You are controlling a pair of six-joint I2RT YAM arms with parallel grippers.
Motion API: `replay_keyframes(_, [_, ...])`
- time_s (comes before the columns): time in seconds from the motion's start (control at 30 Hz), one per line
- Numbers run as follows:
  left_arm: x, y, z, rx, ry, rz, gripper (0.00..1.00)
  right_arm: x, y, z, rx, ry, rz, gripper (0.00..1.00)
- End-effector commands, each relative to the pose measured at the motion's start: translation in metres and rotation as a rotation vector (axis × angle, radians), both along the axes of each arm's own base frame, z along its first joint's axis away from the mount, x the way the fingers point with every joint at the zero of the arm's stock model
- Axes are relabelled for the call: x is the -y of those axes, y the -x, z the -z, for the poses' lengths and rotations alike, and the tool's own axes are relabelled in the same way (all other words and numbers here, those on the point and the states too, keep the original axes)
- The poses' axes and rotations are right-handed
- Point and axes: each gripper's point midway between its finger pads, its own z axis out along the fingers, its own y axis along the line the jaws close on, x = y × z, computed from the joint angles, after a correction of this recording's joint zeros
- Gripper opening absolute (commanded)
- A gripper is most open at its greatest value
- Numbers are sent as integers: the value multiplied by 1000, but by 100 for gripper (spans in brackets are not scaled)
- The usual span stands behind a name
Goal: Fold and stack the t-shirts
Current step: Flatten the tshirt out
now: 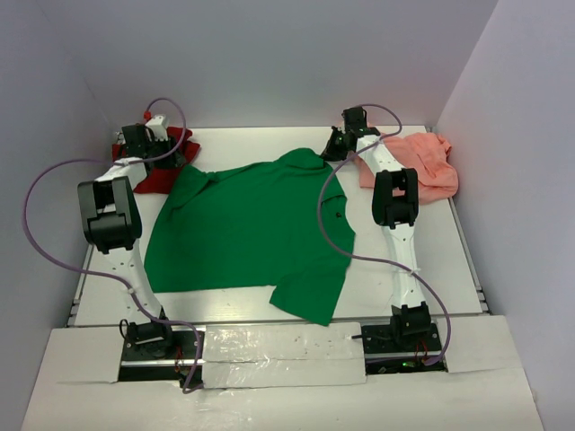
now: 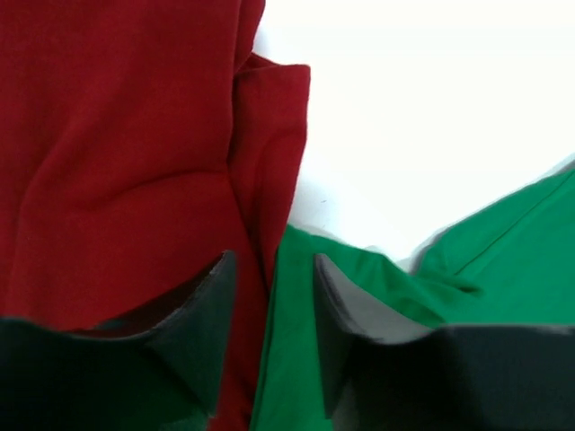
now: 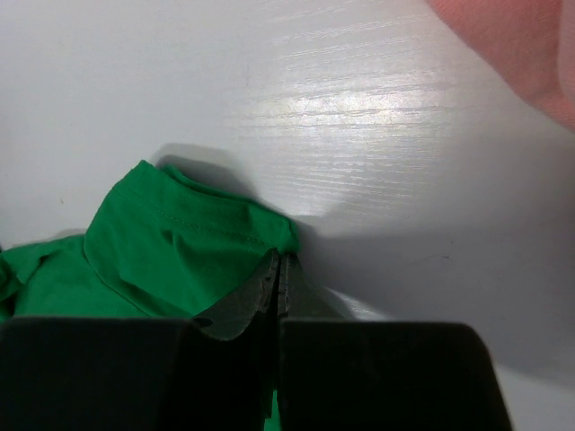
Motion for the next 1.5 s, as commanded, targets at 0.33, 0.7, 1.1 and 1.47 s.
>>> replay_keyframes(0.33, [14, 1, 28, -71, -11, 37, 57, -6, -4, -21, 50, -1, -21, 0])
replay_keyframes(0.7, [11, 1, 34, -77, -27, 31, 43, -6, -3, -21, 49, 0, -24, 0])
replay_keyframes(1.1, [4, 0, 22, -34, -52, -19, 1, -9, -1, -20, 51, 0, -37, 0])
replay_keyframes(1.47, [2, 3, -27, 62, -67, -47, 3, -14, 3, -25, 60, 23, -59, 0])
